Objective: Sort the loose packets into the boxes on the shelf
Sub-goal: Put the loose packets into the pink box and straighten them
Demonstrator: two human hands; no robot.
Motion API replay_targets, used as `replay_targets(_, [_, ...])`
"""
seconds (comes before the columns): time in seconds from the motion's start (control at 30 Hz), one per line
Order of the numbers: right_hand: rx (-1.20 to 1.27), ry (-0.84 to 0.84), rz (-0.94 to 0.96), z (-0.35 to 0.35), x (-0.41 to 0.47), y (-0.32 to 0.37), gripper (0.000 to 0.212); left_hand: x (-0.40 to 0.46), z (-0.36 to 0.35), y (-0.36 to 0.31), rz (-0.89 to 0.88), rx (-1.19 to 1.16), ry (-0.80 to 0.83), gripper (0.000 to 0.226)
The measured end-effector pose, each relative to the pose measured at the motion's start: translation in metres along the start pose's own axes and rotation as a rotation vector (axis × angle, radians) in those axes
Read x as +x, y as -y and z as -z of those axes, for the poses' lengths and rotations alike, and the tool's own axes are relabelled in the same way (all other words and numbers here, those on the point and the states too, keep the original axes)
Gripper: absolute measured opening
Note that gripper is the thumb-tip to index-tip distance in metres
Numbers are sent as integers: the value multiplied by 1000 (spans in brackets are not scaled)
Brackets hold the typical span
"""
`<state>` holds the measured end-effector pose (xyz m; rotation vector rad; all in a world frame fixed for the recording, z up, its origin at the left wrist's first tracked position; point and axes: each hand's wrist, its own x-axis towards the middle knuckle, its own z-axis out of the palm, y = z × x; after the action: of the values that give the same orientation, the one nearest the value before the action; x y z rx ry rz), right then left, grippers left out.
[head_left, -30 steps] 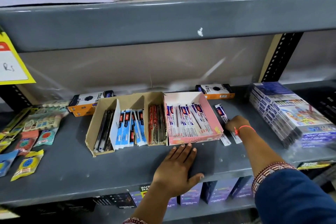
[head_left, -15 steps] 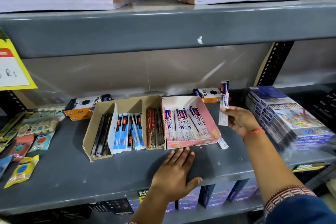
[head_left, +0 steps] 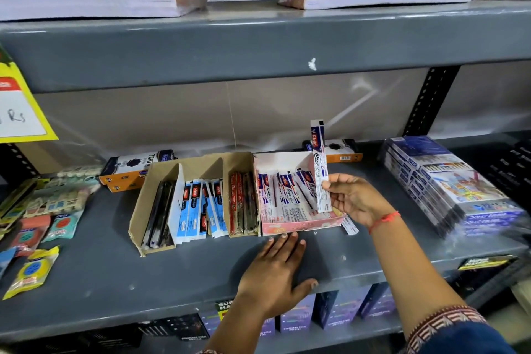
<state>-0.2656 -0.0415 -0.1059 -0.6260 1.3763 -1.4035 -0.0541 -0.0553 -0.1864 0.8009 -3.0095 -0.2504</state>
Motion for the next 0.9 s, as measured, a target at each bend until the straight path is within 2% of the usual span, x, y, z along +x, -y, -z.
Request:
replay_targets(0.17, [7,-33,-31,-2,3,-2,20,0,-1,1,-3,-1,-16,93])
replay_targets(0.27, [-32,-165,-17,-2,9,-4,26,0,-1,1,-4,-4,-22,92])
replay_targets(0.33, [-233,-313,18,-2,15,-2,27,0,-1,1,-8,-13,-23,93])
replay_targets(0.4, [-548,-463,58,-5,19,2,19,0,-2,2,-8,-25,-26,93])
replay_targets(0.47, [-829,-526,90,-9,19,6,19,0,-4,3,-8,-21,-34,94])
replay_targets(0.57, [-1106,-487,97,-18,18,10,29,1,-5,3,-10,-17,-43,94])
replay_targets(0.67, [-1252,-430,100,-26,25,10,37,1,-5,1,-17,-26,-37,93])
replay_targets(0.8, [-1441,-348,93,-32,34,2,61,1,-4,3,-6,-40,-37,86])
replay_targets(0.9, [-1457,-372,64,-36,32,-1,41,-1,-3,2,27,19,22,78])
